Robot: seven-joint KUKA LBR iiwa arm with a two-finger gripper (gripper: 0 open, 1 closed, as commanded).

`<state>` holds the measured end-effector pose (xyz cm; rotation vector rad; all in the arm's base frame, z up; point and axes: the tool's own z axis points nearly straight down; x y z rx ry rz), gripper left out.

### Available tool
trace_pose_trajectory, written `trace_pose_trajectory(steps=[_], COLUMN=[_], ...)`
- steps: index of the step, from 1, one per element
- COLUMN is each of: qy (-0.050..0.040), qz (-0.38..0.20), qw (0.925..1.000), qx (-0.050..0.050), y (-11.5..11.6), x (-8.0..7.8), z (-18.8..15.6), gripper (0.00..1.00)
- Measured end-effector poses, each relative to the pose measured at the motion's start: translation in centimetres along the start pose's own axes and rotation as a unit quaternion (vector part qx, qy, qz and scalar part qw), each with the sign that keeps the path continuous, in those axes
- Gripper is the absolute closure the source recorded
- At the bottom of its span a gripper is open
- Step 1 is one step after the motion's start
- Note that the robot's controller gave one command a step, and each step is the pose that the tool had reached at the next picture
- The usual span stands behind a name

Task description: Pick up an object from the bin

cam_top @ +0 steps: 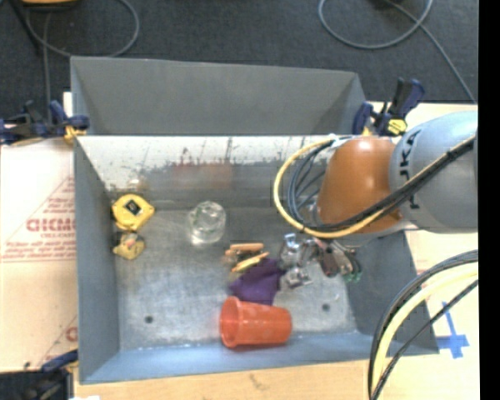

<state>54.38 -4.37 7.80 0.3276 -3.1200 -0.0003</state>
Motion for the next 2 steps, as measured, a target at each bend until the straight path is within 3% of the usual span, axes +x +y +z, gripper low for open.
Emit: trace_pose_trajectory(steps=[1,2], qy=[-0.0004,-0.0049], qz=[0.0,-0.136], qw=[1.0,0.9907], qx=[0.0,0.002], y=[0.0,-2.0], x=[0.0,4.1], z=[0.0,-17.0], gripper=[1.0,1.0])
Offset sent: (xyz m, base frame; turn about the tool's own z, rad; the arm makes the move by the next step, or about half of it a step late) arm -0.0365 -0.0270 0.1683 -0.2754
